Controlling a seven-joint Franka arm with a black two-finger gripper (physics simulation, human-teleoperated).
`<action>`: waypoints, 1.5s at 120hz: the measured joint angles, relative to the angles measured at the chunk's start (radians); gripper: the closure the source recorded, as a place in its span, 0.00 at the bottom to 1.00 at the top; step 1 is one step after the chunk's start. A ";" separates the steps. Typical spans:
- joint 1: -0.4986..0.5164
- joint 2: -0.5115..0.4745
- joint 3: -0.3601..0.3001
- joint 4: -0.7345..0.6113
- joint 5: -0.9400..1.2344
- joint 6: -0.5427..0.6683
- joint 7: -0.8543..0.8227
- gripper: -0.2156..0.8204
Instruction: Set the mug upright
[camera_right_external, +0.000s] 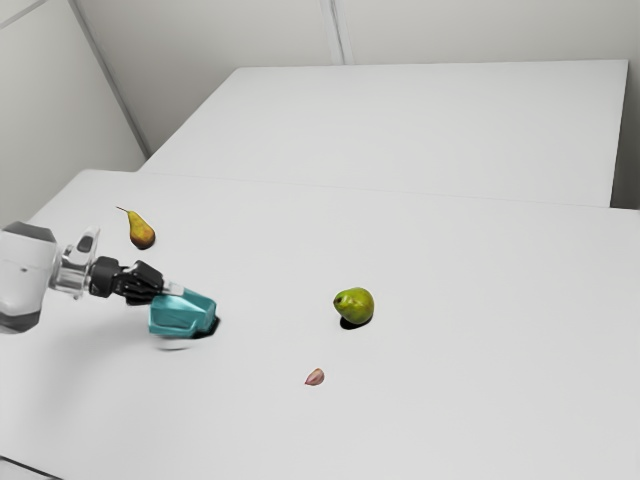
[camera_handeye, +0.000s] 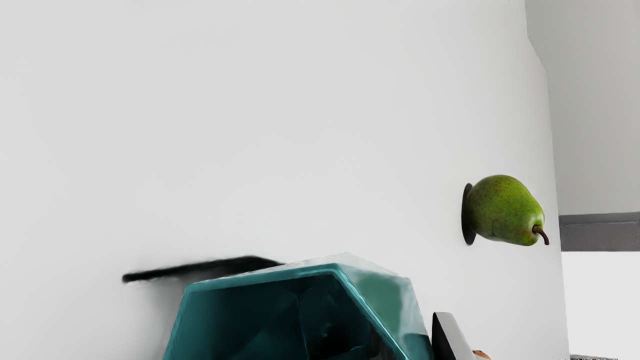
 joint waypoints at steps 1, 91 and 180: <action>-0.002 -0.003 -0.001 0.003 0.000 0.001 0.000 0.90; -0.152 -0.002 -0.191 0.273 1.023 0.410 -0.456 0.96; -0.155 -0.028 -0.188 0.275 0.935 0.494 -0.858 0.31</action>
